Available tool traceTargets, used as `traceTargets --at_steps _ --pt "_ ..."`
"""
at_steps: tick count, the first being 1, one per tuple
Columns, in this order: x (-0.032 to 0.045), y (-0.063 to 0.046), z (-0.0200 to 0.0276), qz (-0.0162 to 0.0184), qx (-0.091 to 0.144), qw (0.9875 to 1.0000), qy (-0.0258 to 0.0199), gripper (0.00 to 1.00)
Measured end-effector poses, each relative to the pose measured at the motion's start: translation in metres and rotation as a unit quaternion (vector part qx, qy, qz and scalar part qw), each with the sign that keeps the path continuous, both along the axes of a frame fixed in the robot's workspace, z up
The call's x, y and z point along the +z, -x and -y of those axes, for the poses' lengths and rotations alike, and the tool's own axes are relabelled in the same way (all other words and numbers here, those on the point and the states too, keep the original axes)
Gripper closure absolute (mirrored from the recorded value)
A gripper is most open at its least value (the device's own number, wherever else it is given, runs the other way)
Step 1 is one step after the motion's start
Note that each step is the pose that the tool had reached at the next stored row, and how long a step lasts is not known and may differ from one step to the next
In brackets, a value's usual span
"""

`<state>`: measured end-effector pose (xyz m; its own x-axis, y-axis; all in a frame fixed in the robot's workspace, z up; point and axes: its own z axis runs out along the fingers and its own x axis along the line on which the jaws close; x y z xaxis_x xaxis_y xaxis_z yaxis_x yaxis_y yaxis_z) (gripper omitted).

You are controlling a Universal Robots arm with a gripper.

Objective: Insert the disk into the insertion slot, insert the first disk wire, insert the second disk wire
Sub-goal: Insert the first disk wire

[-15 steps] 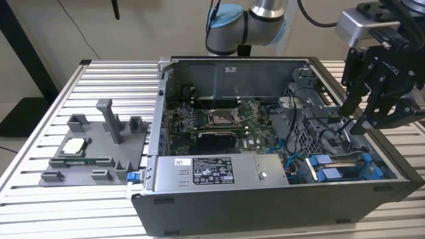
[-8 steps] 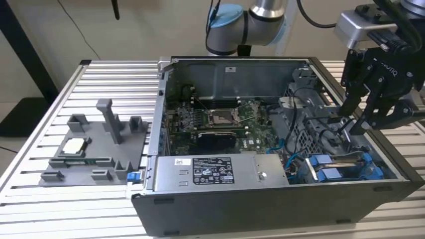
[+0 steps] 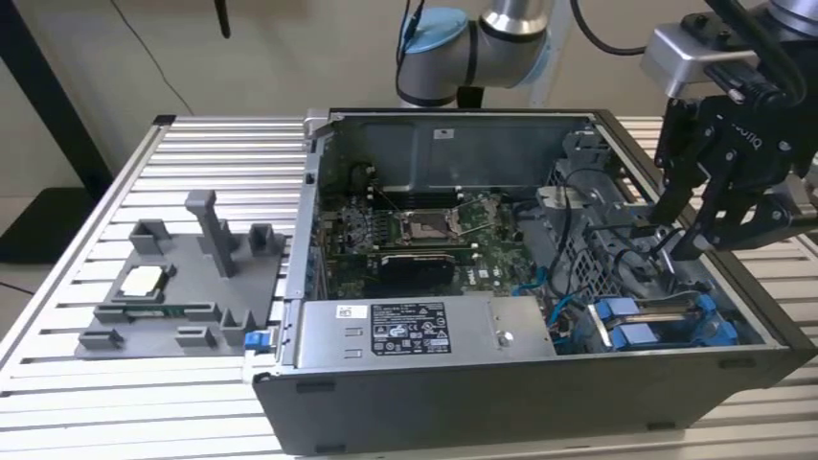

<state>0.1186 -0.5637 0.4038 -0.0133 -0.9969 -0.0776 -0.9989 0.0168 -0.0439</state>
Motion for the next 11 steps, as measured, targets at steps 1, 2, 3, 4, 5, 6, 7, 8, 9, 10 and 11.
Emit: traceTargets --at_steps 1,2,3,4,5,6,7,8,9,10,11 --pt "-0.0002 0.0 0.0 0.0001 0.0 1.0 -0.0001 0.54" --pt "-0.0005 0.0 0.0 0.0001 0.0 1.0 -0.0001 0.54" --pt "-0.0007 0.0 -0.0001 0.0002 0.0 1.0 -0.0002 0.54" --pt "-0.0008 0.0 0.0 0.0003 0.0 1.0 -0.0002 0.54" --pt "-0.0011 0.0 -0.0001 0.0003 0.0 1.0 -0.0002 0.54" --pt "-0.0012 0.0 0.0 0.0004 0.0 1.0 -0.0002 0.54" --pt "-0.0031 0.0 -0.0001 0.0004 0.0 1.0 -0.0002 0.54" --pt "-0.0037 0.0 0.0 0.0004 0.0 1.0 -0.0002 0.54" --pt "-0.0037 0.0 -0.0001 0.0004 0.0 1.0 -0.0002 0.54" --pt "-0.0037 0.0 -0.0001 0.0004 0.0 1.0 -0.0002 0.54" --pt "-0.0037 0.0 -0.0001 0.0004 0.0 1.0 -0.0002 0.54"
